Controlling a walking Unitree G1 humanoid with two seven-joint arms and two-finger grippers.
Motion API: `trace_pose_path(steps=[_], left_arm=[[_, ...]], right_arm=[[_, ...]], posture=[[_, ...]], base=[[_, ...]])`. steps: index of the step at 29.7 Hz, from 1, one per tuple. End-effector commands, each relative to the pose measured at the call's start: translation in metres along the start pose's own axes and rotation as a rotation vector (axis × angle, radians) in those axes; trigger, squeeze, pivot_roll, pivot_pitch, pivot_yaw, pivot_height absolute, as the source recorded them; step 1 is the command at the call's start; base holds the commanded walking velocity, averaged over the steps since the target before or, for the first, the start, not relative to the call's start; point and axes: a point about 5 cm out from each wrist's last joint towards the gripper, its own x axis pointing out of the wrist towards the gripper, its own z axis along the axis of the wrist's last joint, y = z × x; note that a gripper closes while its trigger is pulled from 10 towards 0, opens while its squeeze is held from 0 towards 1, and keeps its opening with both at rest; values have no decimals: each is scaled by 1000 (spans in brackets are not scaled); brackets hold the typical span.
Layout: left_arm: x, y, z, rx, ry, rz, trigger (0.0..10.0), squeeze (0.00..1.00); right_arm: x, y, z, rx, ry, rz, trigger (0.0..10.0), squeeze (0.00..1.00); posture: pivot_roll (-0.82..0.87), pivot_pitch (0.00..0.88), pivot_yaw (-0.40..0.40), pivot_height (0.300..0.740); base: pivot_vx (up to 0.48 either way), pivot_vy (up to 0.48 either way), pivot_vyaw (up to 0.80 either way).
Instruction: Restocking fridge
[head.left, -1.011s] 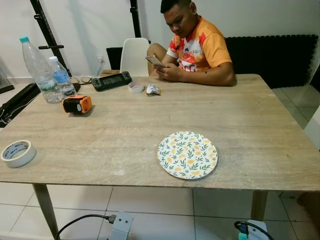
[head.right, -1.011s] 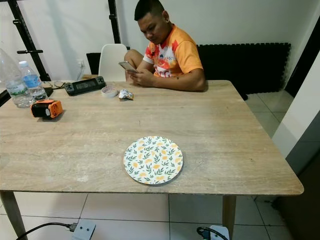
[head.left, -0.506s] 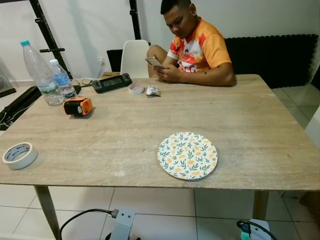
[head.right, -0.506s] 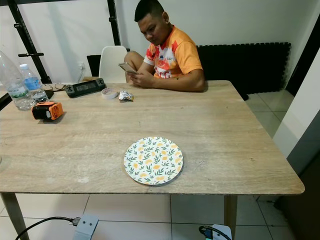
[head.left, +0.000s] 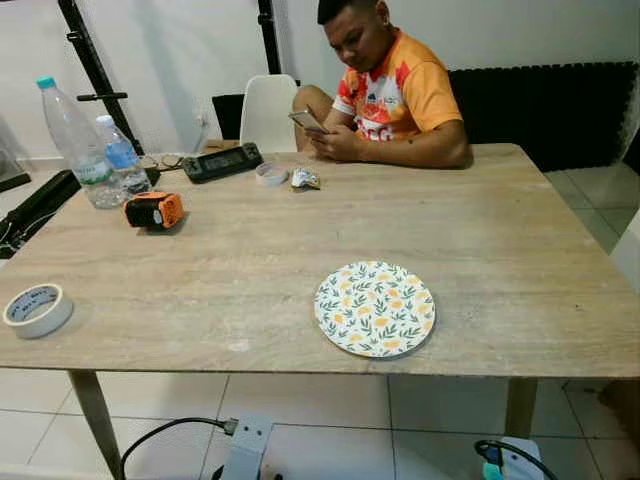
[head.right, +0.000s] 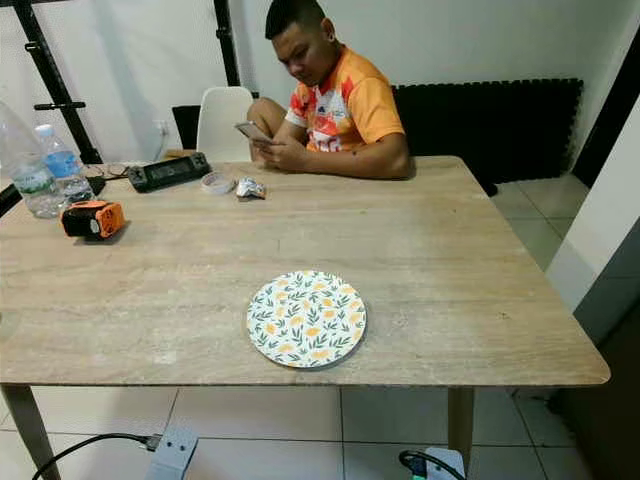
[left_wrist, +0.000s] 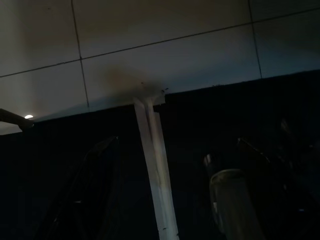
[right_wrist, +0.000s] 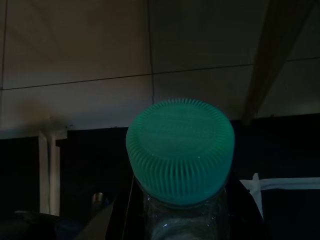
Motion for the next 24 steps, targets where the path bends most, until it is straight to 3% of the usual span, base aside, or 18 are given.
trace_pose_path(steps=[1, 9, 15, 18, 24], left_arm=[[-3, 9, -4, 4, 8, 19, 10000, 0], [-2, 1, -6, -1, 8, 6, 10000, 0], [-5, 8, -11, 23, 11, 20, 10000, 0], [-4, 16, -1, 12, -24, 26, 10000, 0], [-5, 30, 8, -6, -45, 60, 10000, 0]], right_arm=[[1, 3, 3, -23, -4, 6, 10000, 0], [0, 2, 0, -198, 29, 71, 10000, 0], [-1, -1, 3, -216, 10, 65, 10000, 0], [0, -3, 10, -169, -19, 46, 10000, 0], [2, 1, 9, -164, -3, 24, 10000, 0]], posture=[[-59, 57, 42, 734], [-66, 57, -34, 734], [-79, 0, -30, 734], [-72, 0, -25, 734], [-62, 0, -7, 734]], base=[[0, 0, 0], [0, 0, 0], [0, 0, 0], [0, 0, 0], [0, 0, 0]])
